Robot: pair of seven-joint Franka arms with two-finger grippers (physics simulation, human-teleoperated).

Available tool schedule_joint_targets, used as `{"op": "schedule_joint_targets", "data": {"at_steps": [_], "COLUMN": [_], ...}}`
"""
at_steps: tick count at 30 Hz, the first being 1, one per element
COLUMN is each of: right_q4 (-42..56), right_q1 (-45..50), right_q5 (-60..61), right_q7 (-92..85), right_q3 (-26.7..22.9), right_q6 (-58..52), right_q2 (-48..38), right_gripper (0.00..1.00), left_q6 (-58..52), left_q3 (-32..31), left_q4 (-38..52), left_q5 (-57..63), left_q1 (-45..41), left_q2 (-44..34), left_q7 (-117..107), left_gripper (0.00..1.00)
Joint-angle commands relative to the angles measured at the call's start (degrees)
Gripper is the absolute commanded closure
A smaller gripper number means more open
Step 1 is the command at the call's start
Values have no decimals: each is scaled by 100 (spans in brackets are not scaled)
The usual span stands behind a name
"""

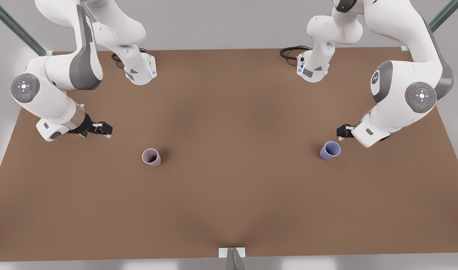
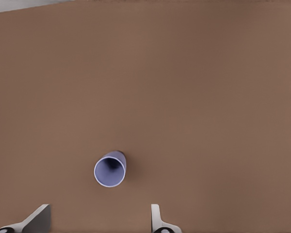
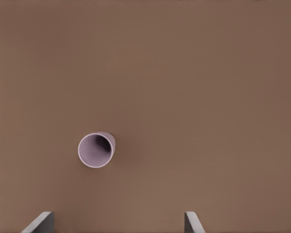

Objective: Stack the cups, with the pink cup at the bottom and the purple cup at the top

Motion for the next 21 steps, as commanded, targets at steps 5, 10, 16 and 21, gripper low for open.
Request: {"op": "schedule_joint_targets", "data": {"at_steps": [5,10,16,21], "right_q4": [327,151,-253,-860], "right_q1": [-7,124,143,-86], "right_q5": [204,476,467,432], "right_q7": [108,90,90,82], "right_q3": [32,612,569,568], "right_q6": [536,1108,1389,1652], "right_q2": [578,1272,1615,1659], "right_gripper": [0,0,0,0], "left_q6": [119,93,75,40], "left_q3": [178,178,178,178], "left_q4": [-137,-164,-208,-217], "left_q5": [-14,-23,-14,-6], "left_q1": [56,56,56,56], "left_q2": [50,50,76,85], "left_q7": [69,105,78,78], "left_gripper": [0,0,0,0]}}
